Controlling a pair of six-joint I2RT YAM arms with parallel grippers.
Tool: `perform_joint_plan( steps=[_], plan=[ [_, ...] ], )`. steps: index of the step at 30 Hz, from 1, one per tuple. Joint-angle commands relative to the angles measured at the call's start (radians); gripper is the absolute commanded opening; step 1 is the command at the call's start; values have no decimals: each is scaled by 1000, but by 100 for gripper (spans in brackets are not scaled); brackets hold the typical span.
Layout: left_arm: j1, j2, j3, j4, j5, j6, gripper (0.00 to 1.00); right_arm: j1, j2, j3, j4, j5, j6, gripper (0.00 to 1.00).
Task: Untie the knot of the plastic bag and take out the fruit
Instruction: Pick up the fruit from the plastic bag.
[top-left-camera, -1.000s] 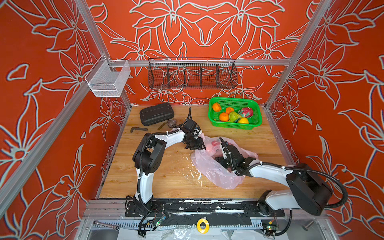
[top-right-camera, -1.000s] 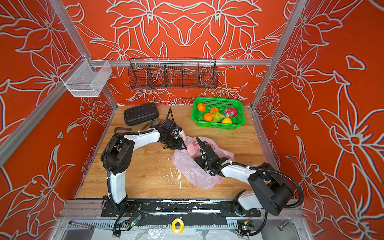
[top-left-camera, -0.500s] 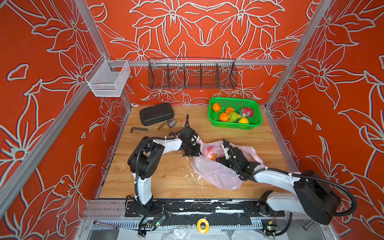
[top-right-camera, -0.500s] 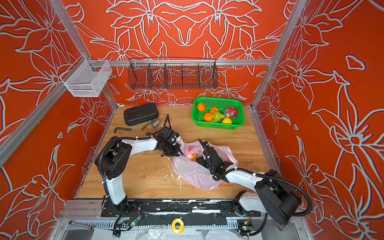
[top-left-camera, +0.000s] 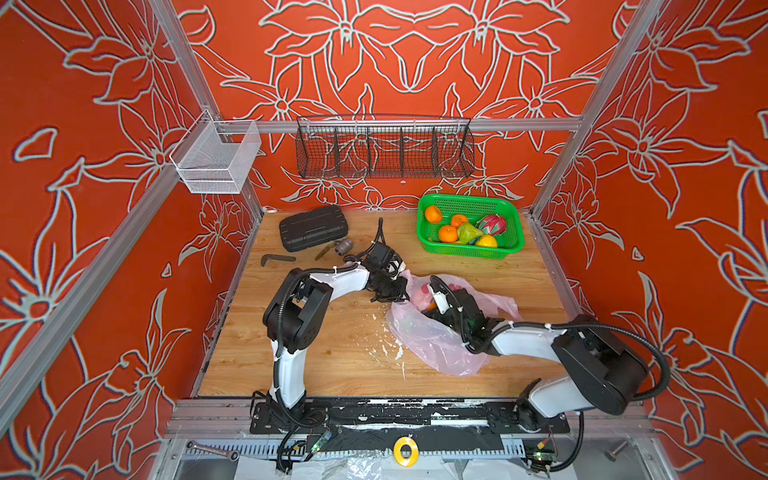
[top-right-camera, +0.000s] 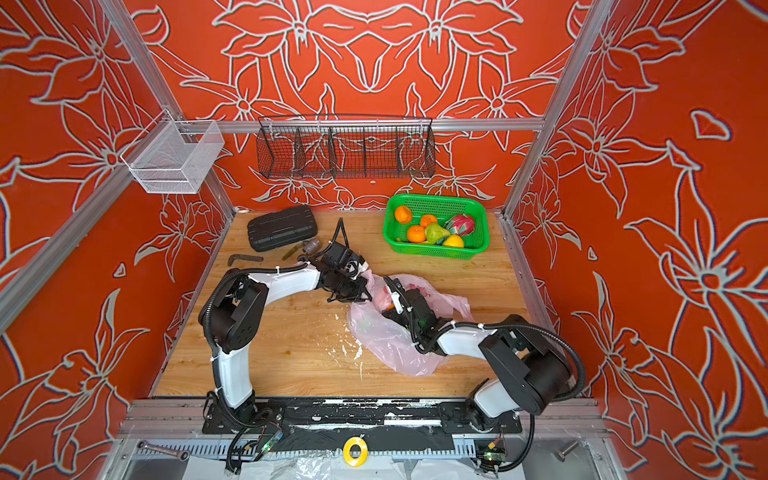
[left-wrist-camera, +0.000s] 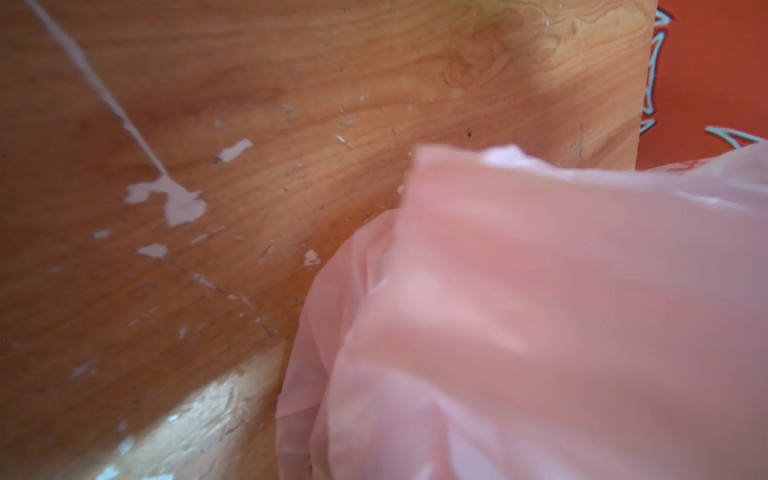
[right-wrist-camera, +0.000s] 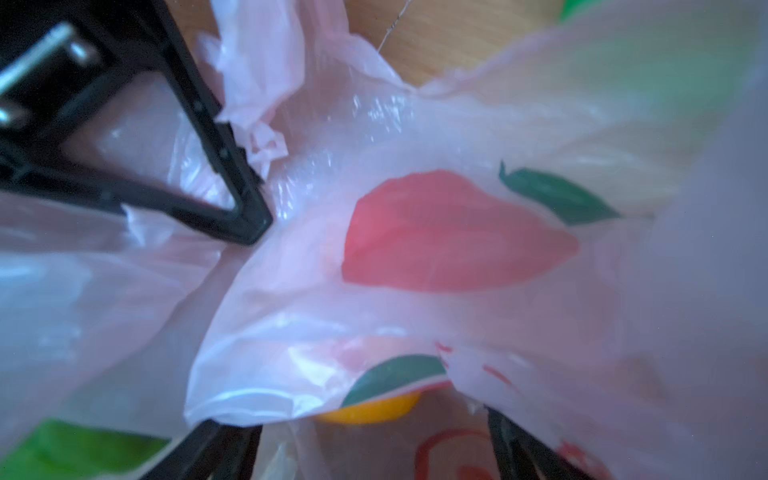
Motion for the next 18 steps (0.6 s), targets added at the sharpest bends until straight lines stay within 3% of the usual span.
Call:
perform_joint_plan(
  steps=[1,4,7,13,18],
  plan=[
    [-7,35,38,-68,54,17,4,5,55,44,170,65,-43,89],
    [-11,59,61,-79,103,10,4,5,139,47,317,69,-70,90],
    [-16,97,108,-110,155,28,4,3,214,74,393,7,-86,85],
    [-5,148,226,-240,140,78,4,0,279,118,356,6,-17,55],
    [42,121,212,-221,71,-32,5,-2,181,108,169,31,31,50]
  ],
)
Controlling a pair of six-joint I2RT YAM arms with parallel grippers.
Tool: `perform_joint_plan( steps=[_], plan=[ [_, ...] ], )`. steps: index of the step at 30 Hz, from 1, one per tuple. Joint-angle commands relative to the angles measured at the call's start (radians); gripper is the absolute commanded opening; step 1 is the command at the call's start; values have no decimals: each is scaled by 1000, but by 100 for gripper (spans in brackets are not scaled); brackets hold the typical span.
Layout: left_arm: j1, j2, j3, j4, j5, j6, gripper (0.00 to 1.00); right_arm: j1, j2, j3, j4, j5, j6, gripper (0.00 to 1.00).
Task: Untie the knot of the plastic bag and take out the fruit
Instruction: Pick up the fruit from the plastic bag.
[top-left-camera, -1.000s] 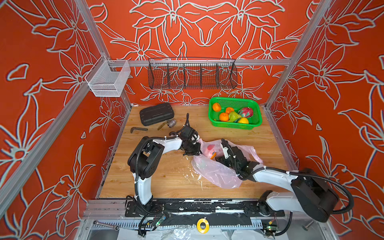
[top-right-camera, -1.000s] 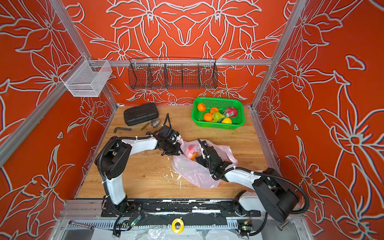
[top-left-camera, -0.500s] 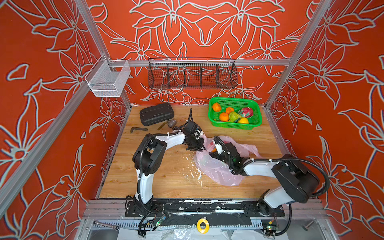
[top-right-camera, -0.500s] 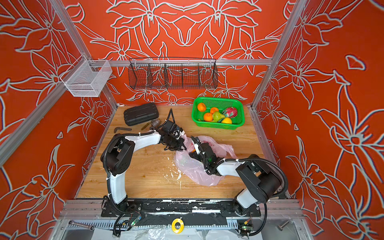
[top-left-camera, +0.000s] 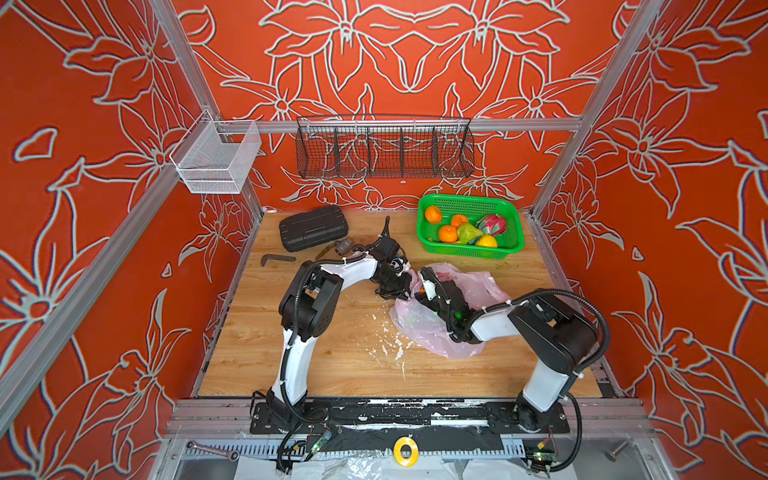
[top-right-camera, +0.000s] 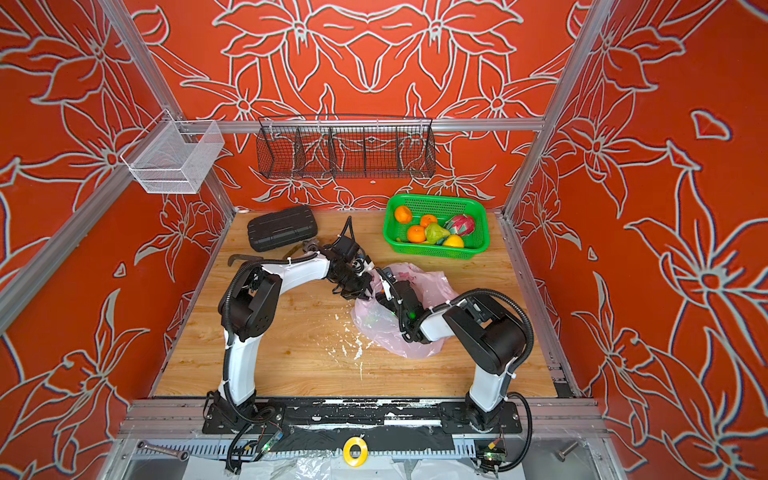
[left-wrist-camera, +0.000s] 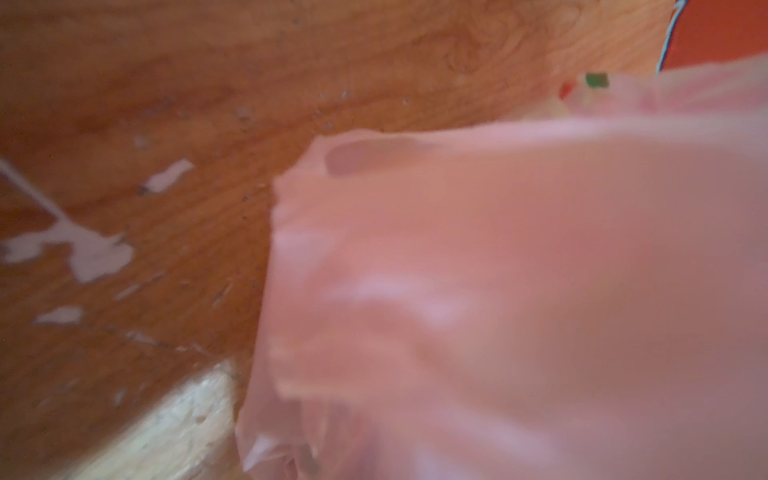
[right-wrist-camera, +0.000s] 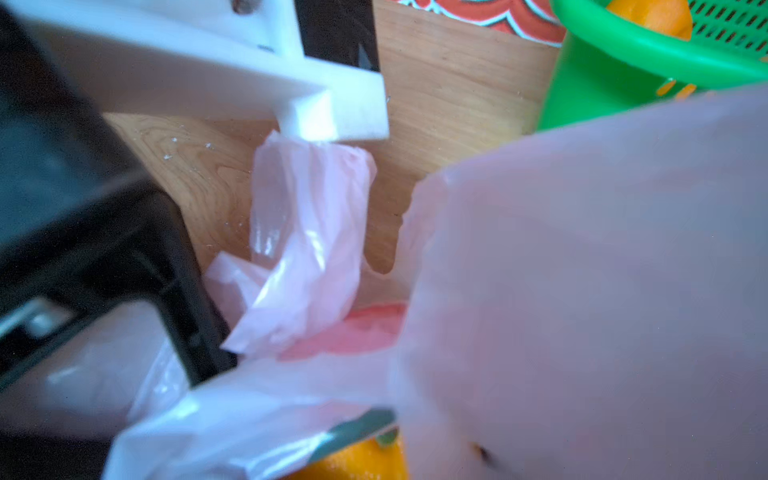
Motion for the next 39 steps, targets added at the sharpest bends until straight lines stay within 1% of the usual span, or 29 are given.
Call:
perform_joint_plan(
  steps=[1,6,10,15,18,20,22,23,27,28,36,39],
  plan=[
    [28,-35,2,-17,-33,-64,6,4,-96,6,-147,-5,46,50],
    [51,-65,23,-38,-145,-107,5,-6,-260,5,-372,-57,62,48],
    [62,-56,32,-19,-212,-142,5,-26,-366,-20,-462,-126,70,44],
    [66,-44,40,26,-209,-156,5,-73,-452,-17,-529,-263,135,42],
    [65,-16,69,16,-195,-154,7,-83,-495,7,-558,-294,165,43],
    [65,-6,72,29,-185,-158,10,-84,-517,21,-564,-306,181,43],
    [65,-5,76,34,-185,-161,17,-86,-538,49,-585,-316,195,43],
    [65,-7,75,34,-188,-161,22,-87,-548,64,-596,-316,201,43],
    [66,-35,77,23,-215,-158,45,-88,-593,123,-628,-290,227,43],
    [65,-44,77,22,-220,-156,49,-89,-602,138,-632,-280,235,43],
    [65,-109,97,-3,-233,-137,69,-108,-616,243,-649,-231,285,45],
    [66,-159,118,-38,-251,-128,73,-137,-610,321,-699,-179,304,45]
  ],
)
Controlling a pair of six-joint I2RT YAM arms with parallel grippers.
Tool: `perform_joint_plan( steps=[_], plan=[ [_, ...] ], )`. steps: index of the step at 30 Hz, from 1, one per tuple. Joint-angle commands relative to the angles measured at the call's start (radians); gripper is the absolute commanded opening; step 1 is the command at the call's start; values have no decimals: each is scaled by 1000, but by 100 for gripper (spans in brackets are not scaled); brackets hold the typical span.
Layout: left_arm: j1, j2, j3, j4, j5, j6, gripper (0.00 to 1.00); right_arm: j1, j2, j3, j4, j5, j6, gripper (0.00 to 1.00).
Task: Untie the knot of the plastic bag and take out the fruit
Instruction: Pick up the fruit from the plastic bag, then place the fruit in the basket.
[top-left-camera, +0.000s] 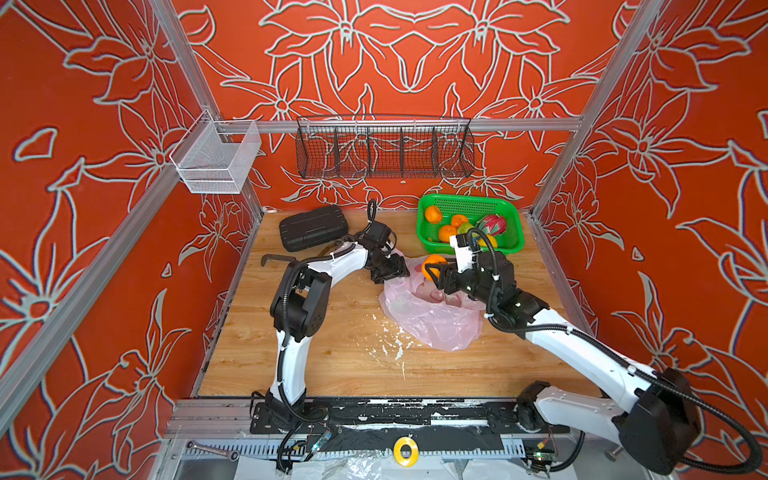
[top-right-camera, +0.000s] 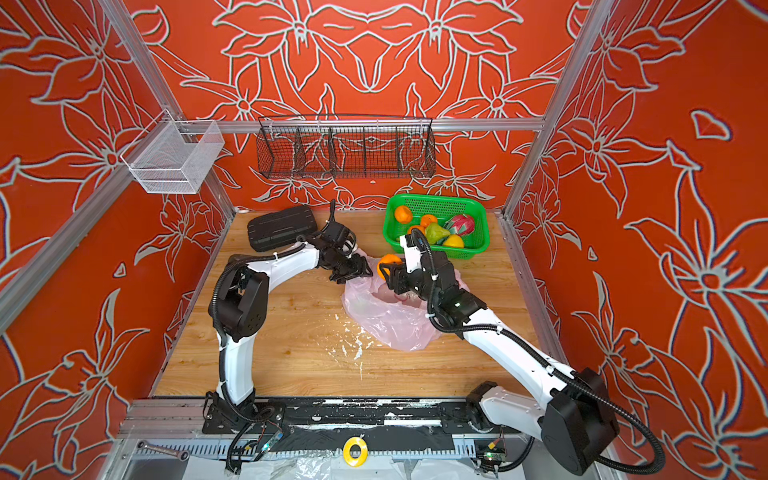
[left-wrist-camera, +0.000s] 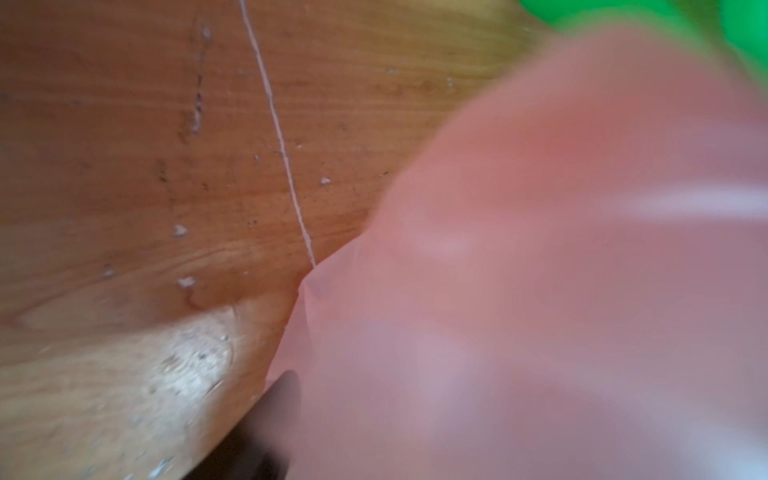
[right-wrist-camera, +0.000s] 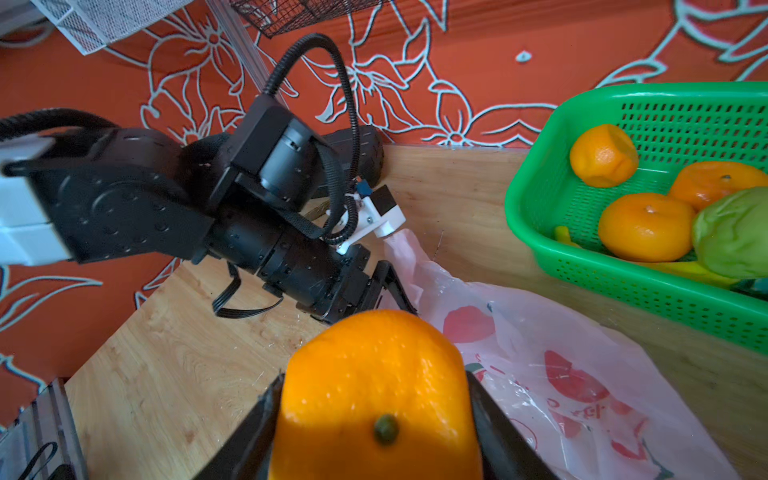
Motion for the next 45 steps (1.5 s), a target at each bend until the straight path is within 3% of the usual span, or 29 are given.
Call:
perform_joint_plan(
  steps=[1,9,14,20,25,31,41,45],
  plan=[
    [4,-109,56,-54,-24,24,74,-43,3,110,-61,80,51,46],
    [6,-233,113,-144,-104,27,89,-248,208,474,-355,61,80,48],
    [6,-329,73,-162,-152,15,99,-392,347,575,-350,-37,183,46],
    [6,-411,28,-186,-183,3,99,-517,594,718,-385,-189,287,45],
    [4,-449,-20,-187,-204,-32,99,-512,837,876,-370,-359,355,46],
    [4,-483,-75,-187,-222,-56,99,-455,1038,995,-262,-398,495,48],
    [4,-482,-88,-204,-226,-57,99,-386,1244,1205,-327,-293,632,54],
    [4,-489,-97,-224,-228,-62,99,-369,1297,1275,-397,-291,624,63]
  ],
)
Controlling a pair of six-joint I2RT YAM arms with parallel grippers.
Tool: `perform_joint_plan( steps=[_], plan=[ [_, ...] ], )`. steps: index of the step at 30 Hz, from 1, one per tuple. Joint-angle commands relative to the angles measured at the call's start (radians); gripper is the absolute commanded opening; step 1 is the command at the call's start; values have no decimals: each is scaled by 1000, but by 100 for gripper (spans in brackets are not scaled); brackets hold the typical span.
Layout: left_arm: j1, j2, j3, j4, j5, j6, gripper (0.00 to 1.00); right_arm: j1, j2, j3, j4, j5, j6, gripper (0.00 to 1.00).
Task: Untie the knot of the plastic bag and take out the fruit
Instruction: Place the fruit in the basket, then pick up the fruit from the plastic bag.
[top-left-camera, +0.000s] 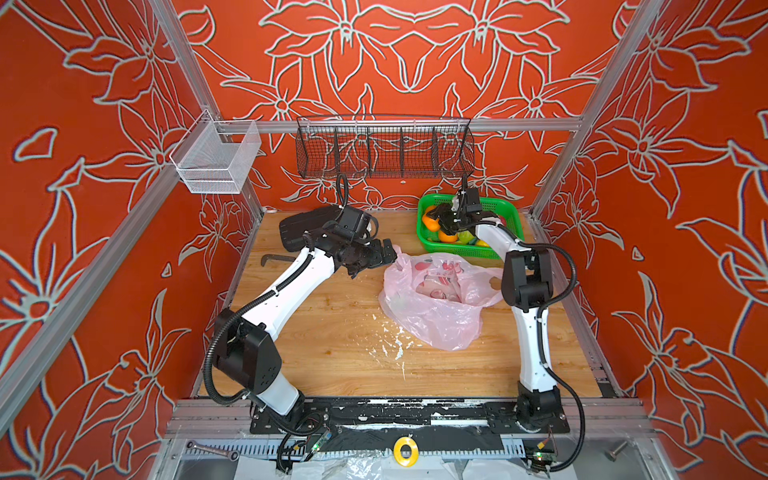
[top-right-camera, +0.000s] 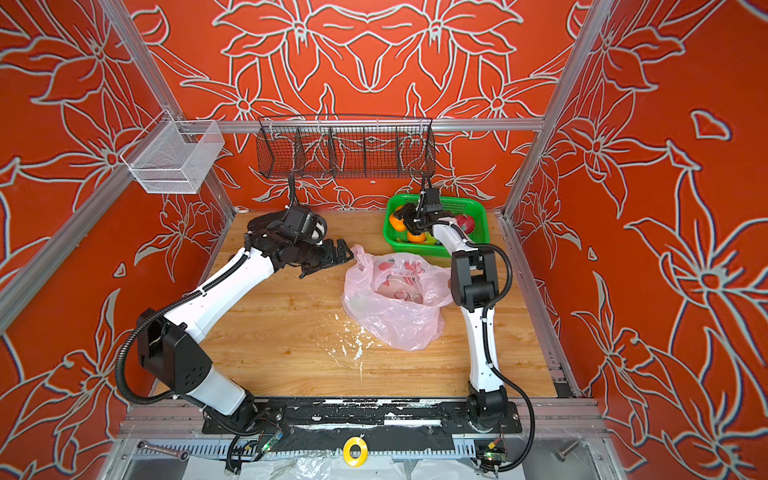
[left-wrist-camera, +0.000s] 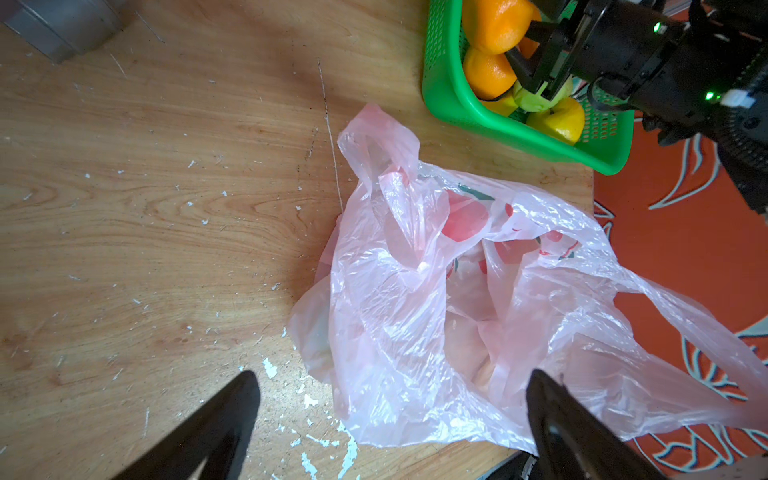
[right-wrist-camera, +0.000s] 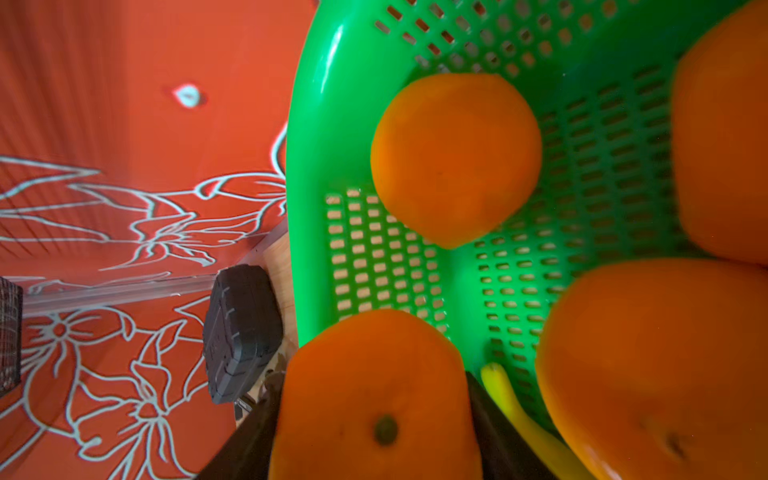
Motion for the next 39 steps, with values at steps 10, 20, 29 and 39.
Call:
perform_joint_plan(
  steps=[10,20,29,39],
  plan=[
    [-22,-76,-93,-43,23,-69,99,-5,-44,-47,-55,58,6,81],
    [-117,-23,-43,-166,-43,-222,93,-30,-367,-386,77,82,-75,86],
    [-148,92,42,-222,-21,-291,99,-31,-678,-551,-16,18,-250,85],
    [-151,338,254,-358,-38,-220,100,142,-888,-508,-402,78,-502,83]
  ],
)
